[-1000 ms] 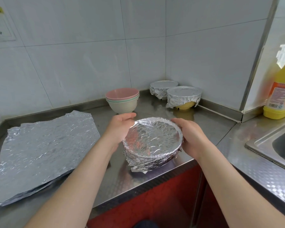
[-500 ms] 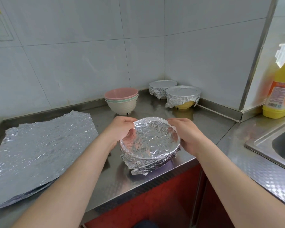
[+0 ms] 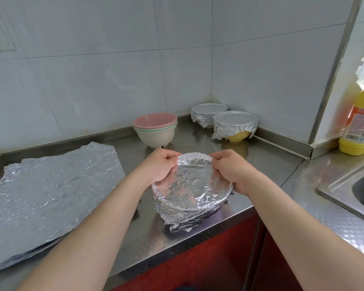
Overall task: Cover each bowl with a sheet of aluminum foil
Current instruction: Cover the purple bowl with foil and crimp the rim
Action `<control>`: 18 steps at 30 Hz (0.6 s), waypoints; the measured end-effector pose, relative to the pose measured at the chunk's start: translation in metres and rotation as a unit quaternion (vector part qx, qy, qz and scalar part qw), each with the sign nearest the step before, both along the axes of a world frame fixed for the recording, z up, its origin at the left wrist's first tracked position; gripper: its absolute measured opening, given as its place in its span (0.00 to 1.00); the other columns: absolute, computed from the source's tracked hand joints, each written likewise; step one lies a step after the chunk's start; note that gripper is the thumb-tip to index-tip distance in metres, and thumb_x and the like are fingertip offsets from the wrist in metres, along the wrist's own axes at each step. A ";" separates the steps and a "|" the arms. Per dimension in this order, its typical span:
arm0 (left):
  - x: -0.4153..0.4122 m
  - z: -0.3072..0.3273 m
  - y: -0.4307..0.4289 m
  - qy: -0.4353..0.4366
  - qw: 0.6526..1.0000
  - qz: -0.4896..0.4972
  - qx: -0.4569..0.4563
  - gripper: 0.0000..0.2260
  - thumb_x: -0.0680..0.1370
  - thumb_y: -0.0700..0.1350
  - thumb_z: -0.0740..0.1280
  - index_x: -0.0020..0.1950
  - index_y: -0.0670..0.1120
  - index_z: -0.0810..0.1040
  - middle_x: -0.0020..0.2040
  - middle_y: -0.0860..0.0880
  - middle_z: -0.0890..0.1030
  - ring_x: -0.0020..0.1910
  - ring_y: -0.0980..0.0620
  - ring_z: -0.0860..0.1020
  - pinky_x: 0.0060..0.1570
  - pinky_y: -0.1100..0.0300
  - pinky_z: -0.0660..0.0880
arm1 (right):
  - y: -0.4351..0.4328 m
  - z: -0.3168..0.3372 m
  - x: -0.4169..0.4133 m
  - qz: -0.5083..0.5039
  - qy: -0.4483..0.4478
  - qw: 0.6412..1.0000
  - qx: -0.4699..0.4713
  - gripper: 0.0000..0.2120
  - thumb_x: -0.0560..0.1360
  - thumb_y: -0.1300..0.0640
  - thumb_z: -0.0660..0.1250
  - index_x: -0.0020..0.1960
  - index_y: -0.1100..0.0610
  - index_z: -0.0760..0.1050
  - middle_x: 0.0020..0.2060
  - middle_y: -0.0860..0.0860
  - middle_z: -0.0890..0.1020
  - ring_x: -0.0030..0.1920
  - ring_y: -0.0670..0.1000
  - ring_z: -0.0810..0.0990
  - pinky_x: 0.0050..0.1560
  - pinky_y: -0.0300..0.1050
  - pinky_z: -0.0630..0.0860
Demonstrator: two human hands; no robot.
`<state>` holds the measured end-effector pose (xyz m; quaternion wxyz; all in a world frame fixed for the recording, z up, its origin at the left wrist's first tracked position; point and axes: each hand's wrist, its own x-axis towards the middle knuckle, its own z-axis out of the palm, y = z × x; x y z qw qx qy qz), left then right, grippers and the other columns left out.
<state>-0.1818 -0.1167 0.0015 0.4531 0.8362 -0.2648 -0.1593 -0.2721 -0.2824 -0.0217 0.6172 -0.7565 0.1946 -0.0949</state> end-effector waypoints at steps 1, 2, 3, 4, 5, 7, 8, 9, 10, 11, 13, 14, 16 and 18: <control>-0.002 0.001 0.001 0.000 1.000 0.006 0.000 0.11 0.83 0.38 0.57 0.59 0.51 0.74 0.31 0.45 0.71 0.20 0.54 0.62 0.17 0.66 0.59 | -0.001 0.000 0.001 0.004 0.002 1.000 0.006 0.14 0.80 0.64 0.56 0.54 0.62 0.80 0.48 0.70 0.81 0.42 0.62 0.76 0.51 0.63 0.78; -0.004 0.002 0.003 0.003 1.000 0.014 -0.006 0.11 0.83 0.38 0.57 0.59 0.49 0.76 0.33 0.43 0.73 0.22 0.54 0.64 0.18 0.65 0.61 | -0.001 0.002 -0.001 0.006 0.002 1.000 0.015 0.12 0.79 0.64 0.59 0.56 0.63 0.79 0.49 0.68 0.82 0.43 0.61 0.79 0.53 0.64 0.78; -0.005 0.003 0.004 0.006 1.000 0.024 -0.013 0.12 0.83 0.38 0.57 0.61 0.47 0.76 0.35 0.42 0.74 0.24 0.54 0.65 0.20 0.65 0.65 | -0.003 0.003 -0.001 -0.001 -0.003 1.000 0.028 0.11 0.79 0.63 0.62 0.59 0.61 0.78 0.50 0.63 0.83 0.47 0.59 0.81 0.56 0.60 0.78; -0.006 0.002 0.006 0.009 0.999 0.033 -0.023 0.13 0.83 0.38 0.56 0.63 0.46 0.76 0.35 0.41 0.74 0.24 0.55 0.67 0.24 0.64 0.70 | -0.004 0.004 -0.003 -0.014 -0.012 0.999 0.040 0.12 0.79 0.60 0.64 0.61 0.59 0.77 0.52 0.57 0.83 0.51 0.55 0.81 0.59 0.55 0.76; -0.008 0.001 0.008 0.011 0.998 0.044 -0.031 0.15 0.83 0.37 0.55 0.65 0.46 0.75 0.32 0.42 0.73 0.23 0.56 0.68 0.31 0.61 0.76 | -0.007 0.004 -0.005 -0.030 -0.029 0.998 0.056 0.14 0.78 0.57 0.65 0.64 0.57 0.76 0.54 0.53 0.82 0.55 0.53 0.80 0.61 0.52 0.75; -0.010 -0.004 0.016 0.007 0.995 0.086 -0.059 0.17 0.82 0.35 0.53 0.67 0.45 0.74 0.28 0.44 0.73 0.21 0.57 0.69 0.42 0.56 0.79 | -0.006 0.004 -0.017 -0.068 -0.060 0.991 0.096 0.16 0.79 0.53 0.65 0.66 0.54 0.74 0.57 0.51 0.80 0.58 0.52 0.79 0.64 0.53 0.73; -0.010 -0.010 0.020 0.007 0.988 0.124 -0.087 0.18 0.81 0.33 0.53 0.66 0.45 0.75 0.31 0.44 0.76 0.24 0.57 0.73 0.42 0.58 0.79 | -0.003 0.002 -0.026 -0.086 -0.070 0.988 0.108 0.17 0.79 0.51 0.64 0.67 0.52 0.72 0.59 0.49 0.79 0.59 0.51 0.78 0.65 0.53 0.72; -0.011 -0.015 0.022 0.017 0.978 0.167 -0.127 0.20 0.79 0.31 0.53 0.64 0.45 0.77 0.38 0.43 0.81 0.33 0.55 0.78 0.45 0.59 0.79 | 0.001 -0.002 -0.033 -0.105 -0.082 0.984 0.115 0.18 0.79 0.50 0.63 0.68 0.51 0.71 0.61 0.48 0.77 0.61 0.50 0.76 0.67 0.52 0.70; -0.013 -0.021 0.025 0.031 0.963 0.206 -0.172 0.21 0.78 0.29 0.54 0.63 0.45 0.78 0.48 0.44 0.83 0.44 0.52 0.80 0.52 0.56 0.78 | 0.007 -0.007 -0.041 -0.123 -0.095 0.980 0.123 0.20 0.79 0.49 0.63 0.70 0.50 0.69 0.64 0.47 0.76 0.63 0.49 0.74 0.67 0.51 0.69; -0.017 -0.025 0.025 0.043 0.947 0.233 -0.217 0.22 0.76 0.29 0.55 0.61 0.46 0.80 0.54 0.46 0.82 0.52 0.50 0.79 0.57 0.52 0.76 | 0.014 -0.013 -0.047 -0.143 -0.114 0.974 0.133 0.21 0.79 0.49 0.63 0.71 0.49 0.68 0.66 0.46 0.74 0.65 0.48 0.73 0.67 0.52 0.68; -0.034 -0.030 0.024 0.056 0.924 0.243 -0.290 0.20 0.76 0.29 0.58 0.52 0.51 0.80 0.49 0.51 0.81 0.49 0.52 0.78 0.53 0.56 0.74 | 0.029 -0.023 -0.056 -0.172 -0.151 0.959 0.166 0.21 0.79 0.49 0.63 0.71 0.47 0.68 0.68 0.44 0.72 0.68 0.47 0.70 0.69 0.52 0.65; -0.042 -0.031 0.024 0.061 0.918 0.243 -0.308 0.18 0.76 0.30 0.59 0.54 0.52 0.78 0.48 0.53 0.79 0.47 0.55 0.77 0.49 0.59 0.73 | 0.036 -0.028 -0.057 -0.175 -0.164 0.954 0.180 0.21 0.79 0.49 0.63 0.71 0.46 0.68 0.69 0.44 0.72 0.68 0.46 0.70 0.71 0.52 0.64; -0.056 -0.032 0.026 0.053 0.920 0.238 -0.306 0.22 0.76 0.32 0.61 0.67 0.50 0.70 0.53 0.52 0.75 0.48 0.57 0.75 0.48 0.61 0.70 | 0.047 -0.033 -0.057 -0.161 -0.174 0.949 0.209 0.20 0.79 0.48 0.63 0.71 0.43 0.68 0.69 0.42 0.72 0.68 0.44 0.69 0.72 0.51 0.64; -0.055 -0.035 0.032 0.012 0.936 0.247 -0.250 0.25 0.75 0.35 0.63 0.72 0.49 0.66 0.61 0.49 0.69 0.52 0.54 0.72 0.53 0.59 0.68 | 0.053 -0.032 -0.052 -0.151 -0.167 0.949 0.221 0.20 0.80 0.48 0.62 0.71 0.42 0.68 0.69 0.40 0.71 0.66 0.42 0.68 0.69 0.47 0.65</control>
